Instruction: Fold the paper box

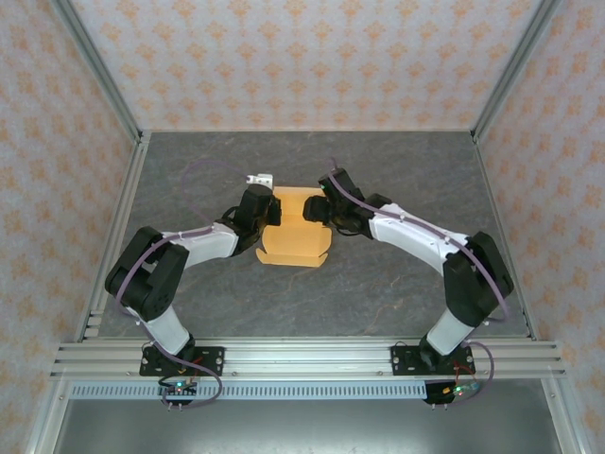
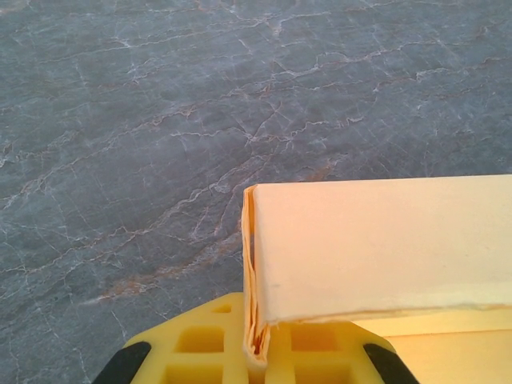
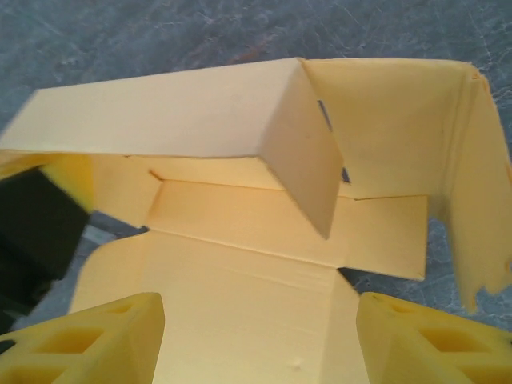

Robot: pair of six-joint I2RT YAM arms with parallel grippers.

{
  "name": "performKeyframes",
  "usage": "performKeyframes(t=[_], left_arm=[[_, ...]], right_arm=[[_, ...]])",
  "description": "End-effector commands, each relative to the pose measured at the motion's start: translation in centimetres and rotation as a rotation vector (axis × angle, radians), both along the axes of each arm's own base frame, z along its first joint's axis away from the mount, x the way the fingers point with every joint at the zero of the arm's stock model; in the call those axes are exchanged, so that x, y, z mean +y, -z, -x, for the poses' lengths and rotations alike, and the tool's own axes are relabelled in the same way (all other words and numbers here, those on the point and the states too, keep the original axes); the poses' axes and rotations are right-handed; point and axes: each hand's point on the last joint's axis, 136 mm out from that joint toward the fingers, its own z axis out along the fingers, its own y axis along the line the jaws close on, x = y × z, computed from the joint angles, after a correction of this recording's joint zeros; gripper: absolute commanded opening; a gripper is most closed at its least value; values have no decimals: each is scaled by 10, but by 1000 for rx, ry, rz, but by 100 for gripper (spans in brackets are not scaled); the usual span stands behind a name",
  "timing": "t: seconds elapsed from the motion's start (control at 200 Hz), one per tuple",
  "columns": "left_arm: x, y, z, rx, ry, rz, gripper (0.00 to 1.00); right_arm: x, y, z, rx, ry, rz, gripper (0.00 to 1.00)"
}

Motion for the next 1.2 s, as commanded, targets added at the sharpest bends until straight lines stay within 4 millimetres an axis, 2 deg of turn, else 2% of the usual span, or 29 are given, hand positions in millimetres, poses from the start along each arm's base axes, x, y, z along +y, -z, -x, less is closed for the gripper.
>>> performKeyframes(t=[0.0,0.19,0.535,0.646,0.776,1.196], left_arm=[[0,-28,-3,-58,-20,12,0],[1,-28,-1,-58,-20,5,0],[3,-31,0,-64,-23,7,0],[3,-31,0,-65,-23,7,0],[2,-31,-1,-64,-19,12,0],[0,-31,0,-61,-12,14,0]], right_arm=[[-15,18,-6,-15,23,111,66],[-25,31,-12,-10,46,192,66],[-35,39,-13,-24,65,224,69],[-27,43,-16,-18,50,190,69],[-15,39,-18,-41,20,129,67],[16,21,-17,-106,-82,-25,49]])
